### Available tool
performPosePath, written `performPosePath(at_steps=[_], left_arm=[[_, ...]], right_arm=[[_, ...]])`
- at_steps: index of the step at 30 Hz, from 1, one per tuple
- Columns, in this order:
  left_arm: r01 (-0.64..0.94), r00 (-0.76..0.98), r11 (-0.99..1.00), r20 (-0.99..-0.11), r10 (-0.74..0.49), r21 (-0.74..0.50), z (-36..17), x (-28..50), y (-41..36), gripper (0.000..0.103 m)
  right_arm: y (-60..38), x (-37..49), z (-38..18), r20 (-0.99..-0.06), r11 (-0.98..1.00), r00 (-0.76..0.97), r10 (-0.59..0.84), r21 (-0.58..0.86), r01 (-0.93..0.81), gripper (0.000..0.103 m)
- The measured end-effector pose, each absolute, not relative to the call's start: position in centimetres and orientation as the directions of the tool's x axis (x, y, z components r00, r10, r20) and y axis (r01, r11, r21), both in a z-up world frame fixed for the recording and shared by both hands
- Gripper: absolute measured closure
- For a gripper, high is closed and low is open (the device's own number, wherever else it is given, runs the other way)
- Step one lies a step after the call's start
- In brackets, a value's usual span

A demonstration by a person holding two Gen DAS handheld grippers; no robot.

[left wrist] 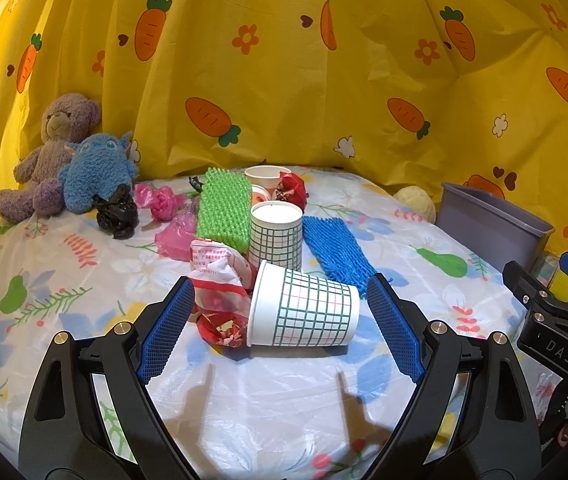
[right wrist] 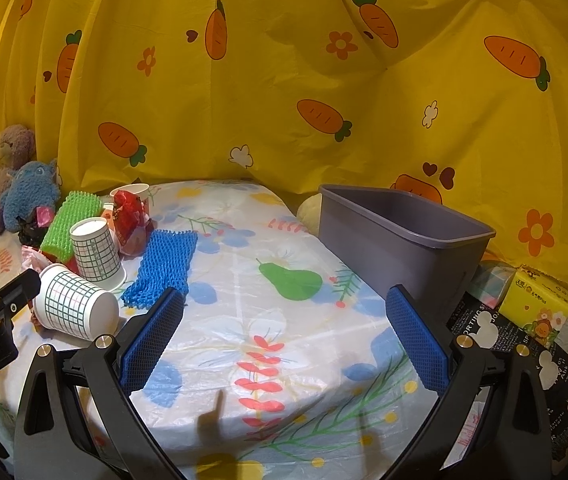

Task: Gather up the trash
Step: 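Grasp the lying white grid cup with the left tool while the right tool grasps the upright grid cup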

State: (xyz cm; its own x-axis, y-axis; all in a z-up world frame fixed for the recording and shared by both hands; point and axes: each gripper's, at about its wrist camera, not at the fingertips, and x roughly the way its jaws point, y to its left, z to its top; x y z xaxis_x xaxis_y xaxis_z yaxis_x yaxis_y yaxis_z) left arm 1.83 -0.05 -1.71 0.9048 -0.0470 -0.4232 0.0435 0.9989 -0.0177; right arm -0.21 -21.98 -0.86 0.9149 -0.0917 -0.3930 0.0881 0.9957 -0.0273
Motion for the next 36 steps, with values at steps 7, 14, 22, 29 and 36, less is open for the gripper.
performPosePath(at_steps=[7, 14, 22, 29, 36], left_arm=[[0.080, 0.864, 0.996, -0.501, -0.045, 0.049, -3.9, 4.4, -0.8, 0.016], [0.122, 0.837, 0.991, -0.542, -0.075, 0.051, -4.7, 6.1, -1.5, 0.016], [0.141, 0.798, 0.989, -0.597, -0.086, 0.046, -5.4, 7.9, -1.5, 0.014], [0.147, 0.784, 0.989, -0.609, -0.116, 0.000, -5.9, 8.8, -0.6, 0.021], [0.148, 0.793, 0.987, -0.589, -0.154, -0.058, -5.7, 8.3, 0.5, 0.025]], right_arm=[[-21.9, 0.4, -1.3, -0.406, 0.997, 0.910, -0.082, -0.026, 0.078, 0.005], [-21.7, 1.3, -1.7, -0.422, 0.997, 0.903, -0.075, -0.026, 0.070, 0.005], [-21.1, 2.4, -2.1, -0.442, 0.999, 0.896, -0.045, -0.025, 0.038, 0.005], [-20.3, 3.4, -2.4, -0.459, 1.000, 0.888, -0.011, -0.017, 0.003, 0.005], [-19.6, 4.2, -2.7, -0.475, 0.999, 0.880, 0.029, -0.004, -0.035, 0.007]])
